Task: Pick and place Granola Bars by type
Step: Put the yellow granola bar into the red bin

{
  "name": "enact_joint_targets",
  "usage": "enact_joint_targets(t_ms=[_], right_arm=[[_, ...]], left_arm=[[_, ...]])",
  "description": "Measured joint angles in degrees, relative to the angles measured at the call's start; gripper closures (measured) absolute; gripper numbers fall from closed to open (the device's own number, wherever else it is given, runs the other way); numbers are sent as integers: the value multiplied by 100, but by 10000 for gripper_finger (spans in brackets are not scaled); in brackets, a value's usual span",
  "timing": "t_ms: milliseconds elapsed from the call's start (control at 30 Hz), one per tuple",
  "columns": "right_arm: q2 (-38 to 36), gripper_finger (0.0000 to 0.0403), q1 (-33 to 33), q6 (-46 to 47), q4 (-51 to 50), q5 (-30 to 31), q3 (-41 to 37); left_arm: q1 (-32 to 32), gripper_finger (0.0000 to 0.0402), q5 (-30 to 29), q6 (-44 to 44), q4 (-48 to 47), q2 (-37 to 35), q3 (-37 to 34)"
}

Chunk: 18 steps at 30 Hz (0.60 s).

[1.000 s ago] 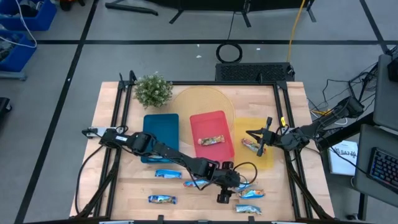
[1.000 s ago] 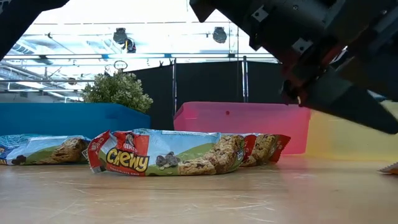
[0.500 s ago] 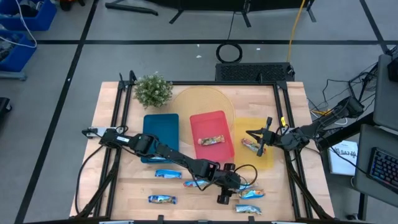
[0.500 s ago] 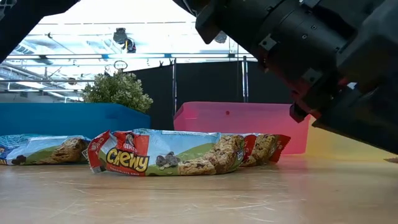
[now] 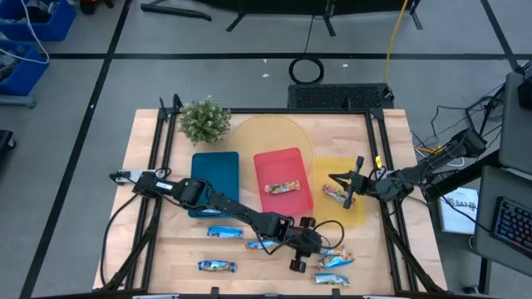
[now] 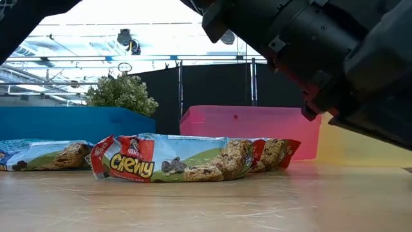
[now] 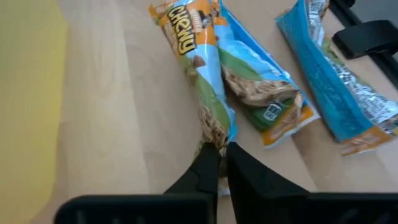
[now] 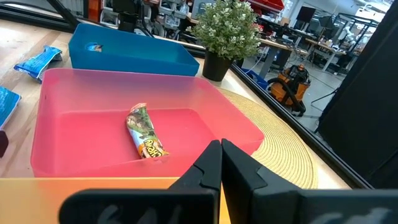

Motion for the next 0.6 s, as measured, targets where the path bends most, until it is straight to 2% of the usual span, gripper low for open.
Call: enact_joint_targets(t_ms=[167,367,600], right_arm=[[0,403,0,-34,0,2,0],[-2,403,0,-120,6,7,0],[0,403,0,-138,41,5,0]], left_arm=[[2,383,-262,192,-202,-159,-2],[-68,382,-1016,455,-783,-755,-2],[-118,392,-2396,496,-2618,-1771,0]])
